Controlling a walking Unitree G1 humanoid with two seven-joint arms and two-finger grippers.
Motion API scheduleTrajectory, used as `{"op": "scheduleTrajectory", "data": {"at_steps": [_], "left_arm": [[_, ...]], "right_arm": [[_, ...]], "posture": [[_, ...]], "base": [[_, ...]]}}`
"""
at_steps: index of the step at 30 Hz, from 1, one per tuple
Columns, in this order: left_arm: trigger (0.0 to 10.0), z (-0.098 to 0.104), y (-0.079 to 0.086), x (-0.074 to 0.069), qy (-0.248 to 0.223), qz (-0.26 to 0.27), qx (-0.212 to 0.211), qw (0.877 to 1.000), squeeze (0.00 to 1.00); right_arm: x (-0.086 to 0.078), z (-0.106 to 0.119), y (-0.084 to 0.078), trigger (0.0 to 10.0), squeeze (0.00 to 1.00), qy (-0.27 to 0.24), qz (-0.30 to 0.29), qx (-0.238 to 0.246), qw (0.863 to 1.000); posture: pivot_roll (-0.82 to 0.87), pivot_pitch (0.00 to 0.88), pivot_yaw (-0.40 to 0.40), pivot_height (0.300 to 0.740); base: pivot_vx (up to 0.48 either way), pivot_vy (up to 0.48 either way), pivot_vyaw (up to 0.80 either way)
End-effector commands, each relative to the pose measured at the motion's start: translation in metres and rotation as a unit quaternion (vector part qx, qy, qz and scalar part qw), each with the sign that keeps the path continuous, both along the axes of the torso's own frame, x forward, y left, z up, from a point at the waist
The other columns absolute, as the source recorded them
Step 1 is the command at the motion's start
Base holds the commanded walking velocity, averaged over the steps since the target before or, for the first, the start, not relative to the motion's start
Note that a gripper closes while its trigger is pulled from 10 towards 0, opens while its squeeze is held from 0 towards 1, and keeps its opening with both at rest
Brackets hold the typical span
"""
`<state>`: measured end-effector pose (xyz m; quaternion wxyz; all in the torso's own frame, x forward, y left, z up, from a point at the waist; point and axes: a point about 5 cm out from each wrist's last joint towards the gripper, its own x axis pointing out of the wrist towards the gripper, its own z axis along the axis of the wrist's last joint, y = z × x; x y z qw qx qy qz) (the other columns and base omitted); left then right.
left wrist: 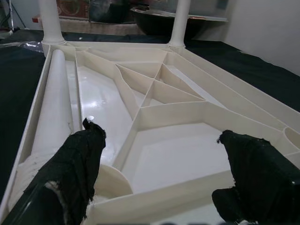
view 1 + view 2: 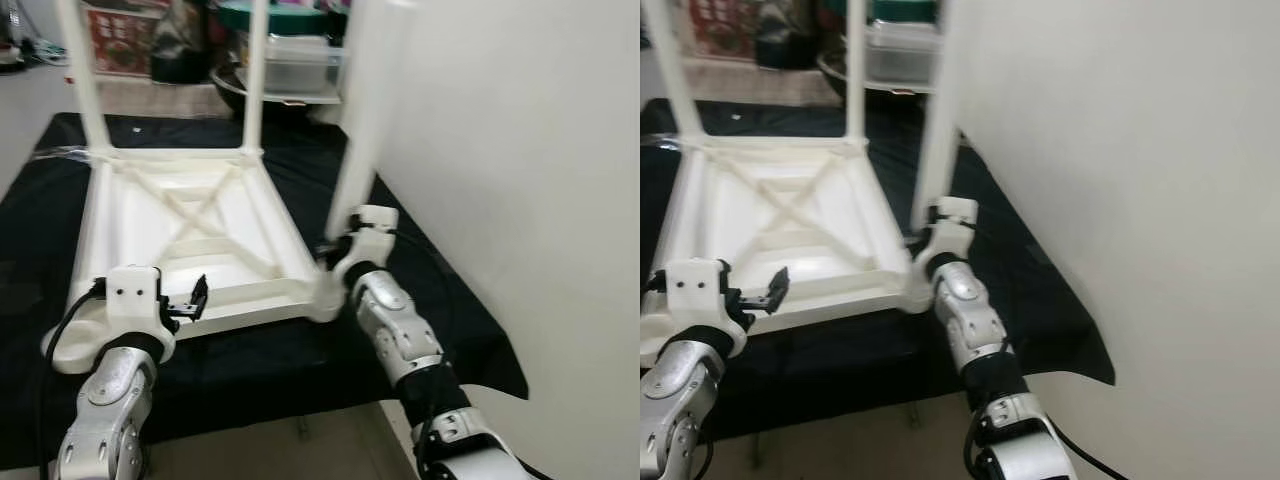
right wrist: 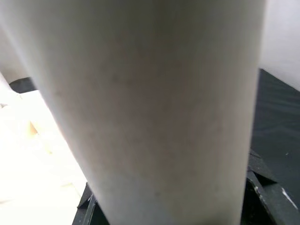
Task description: Building children table
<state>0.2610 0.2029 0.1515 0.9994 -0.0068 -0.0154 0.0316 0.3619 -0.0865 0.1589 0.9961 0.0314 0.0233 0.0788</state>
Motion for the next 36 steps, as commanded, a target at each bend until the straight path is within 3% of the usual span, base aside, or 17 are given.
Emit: {"op": "scheduleTrajectory", "data": {"at_steps": [1, 2, 3, 4, 5, 6, 7, 16, 17, 18, 19, 25, 30, 31, 34, 35, 36], "left_arm": [[10.0, 0.0, -0.005, 0.001, 0.001, -0.012, -0.006, 1.0, 0.0], [10.0, 0.0, -0.005, 0.001, 0.001, -0.012, -0.006, 1.0, 0.0], [10.0, -0.001, -0.005, 0.001, 0.001, -0.012, -0.006, 1.0, 0.0], [10.0, -0.001, -0.005, 0.001, 0.001, -0.012, -0.006, 1.0, 0.0], [10.0, -0.001, -0.006, 0.001, 0.001, -0.012, -0.006, 1.0, 0.0], [10.0, -0.001, -0.006, 0.002, 0.001, -0.012, -0.007, 1.0, 0.0], [10.0, -0.001, -0.006, 0.002, 0.001, -0.012, -0.007, 1.0, 0.0], [10.0, -0.001, -0.007, 0.002, 0.0, -0.012, -0.01, 1.0, 0.0], [10.0, -0.001, -0.007, 0.002, -0.001, -0.013, -0.01, 1.0, 0.0], [10.0, -0.001, -0.007, 0.002, -0.001, -0.013, -0.01, 1.0, 0.0], [10.0, -0.001, -0.007, 0.002, -0.001, -0.012, -0.011, 1.0, 0.0], [10.0, -0.002, -0.007, 0.0, -0.002, -0.012, -0.012, 1.0, 0.0], [10.0, -0.002, -0.007, 0.0, -0.001, -0.013, -0.012, 1.0, 0.0], [10.0, -0.002, -0.007, 0.0, 0.0, -0.014, -0.011, 1.0, 0.0], [10.0, -0.002, -0.007, 0.0, 0.0, -0.015, -0.011, 1.0, 0.0], [10.0, -0.002, -0.007, 0.0, 0.001, -0.015, -0.01, 1.0, 0.0], [10.0, -0.002, -0.007, 0.0, 0.001, -0.015, -0.01, 1.0, 0.0]], "right_arm": [[-0.006, -0.026, -0.004, 10.0, 0.0, 0.061, 0.017, -0.056, 0.996], [-0.009, -0.02, 0.006, 10.0, 0.0, 0.044, 0.062, -0.046, 0.996], [-0.011, -0.014, 0.014, 10.0, 0.51, 0.022, 0.104, -0.019, 0.994], [-0.013, -0.009, 0.018, 10.0, 0.51, 0.008, 0.127, -0.001, 0.992], [-0.015, -0.004, 0.023, 10.0, 1.0, -0.008, 0.168, 0.01, 0.986], [-0.017, 0.0, 0.03, 10.0, 0.93, -0.017, 0.206, 0.02, 0.978], [-0.02, 0.008, 0.037, 10.0, 0.0, -0.04, 0.267, 0.035, 0.962], [-0.06, 0.028, 0.049, 10.0, 0.0, -0.073, 0.554, 0.046, 0.828], [-0.063, 0.026, 0.049, 6.7, 0.0, -0.073, 0.569, 0.04, 0.818], [-0.063, 0.026, 0.049, 6.7, 0.0, -0.073, 0.569, 0.04, 0.818], [-0.057, 0.021, 0.05, 0.0, 0.0, -0.067, 0.544, 0.041, 0.835], [-0.003, -0.016, 0.022, 0.0, 0.0, 0.044, 0.184, -0.001, 0.982], [0.003, -0.027, 0.008, 0.0, 0.0, 0.083, 0.086, -0.01, 0.993], [-0.001, -0.039, -0.005, 9.7, 0.0, 0.109, 0.012, -0.04, 0.993], [-0.004, -0.038, -0.001, 10.0, 0.0, 0.103, 0.027, -0.042, 0.993], [-0.007, -0.025, 0.011, 10.0, 1.0, 0.054, 0.089, -0.015, 0.994], [-0.007, -0.025, 0.011, 10.0, 1.0, 0.054, 0.089, -0.015, 0.994]], "posture": [[0.16, 0.0, -0.165, 0.74], [0.16, 0.0, -0.165, 0.74], [0.17, 0.0, -0.165, 0.74], [0.17, 0.0, -0.165, 0.74], [0.17, 0.0, -0.172, 0.74], [0.17, 0.0, -0.173, 0.74], [0.17, 0.0, -0.172, 0.74], [0.17, 0.0, -0.177, 0.74], [0.18, 0.0, -0.182, 0.74], [0.18, 0.0, -0.182, 0.74], [0.18, 0.0, -0.186, 0.74], [0.18, 0.0, -0.181, 0.74], [0.18, 0.0, -0.18, 0.74], [0.18, 0.0, -0.175, 0.74], [0.18, 0.0, -0.175, 0.74], [0.18, 0.0, -0.171, 0.74], [0.18, 0.0, -0.171, 0.74]], "base": [[0.0, 0.0, 0.0], [0.0, 0.0, 0.0], [0.0, 0.0, 0.0], [0.0, 0.0, 0.0], [0.0, 0.0, 0.0], [0.0, 0.0, 0.0], [0.0, 0.0, 0.0], [0.0, 0.0, 0.0], [0.0, 0.0, 0.0], [0.0, 0.0, 0.0], [0.0, 0.0, 0.0], [0.0, 0.0, 0.0], [0.0, 0.0, 0.0], [0.0, 0.0, 0.0], [0.0, 0.0, 0.0], [0.0, 0.0, 0.0], [0.0, 0.0, 0.0]]}}
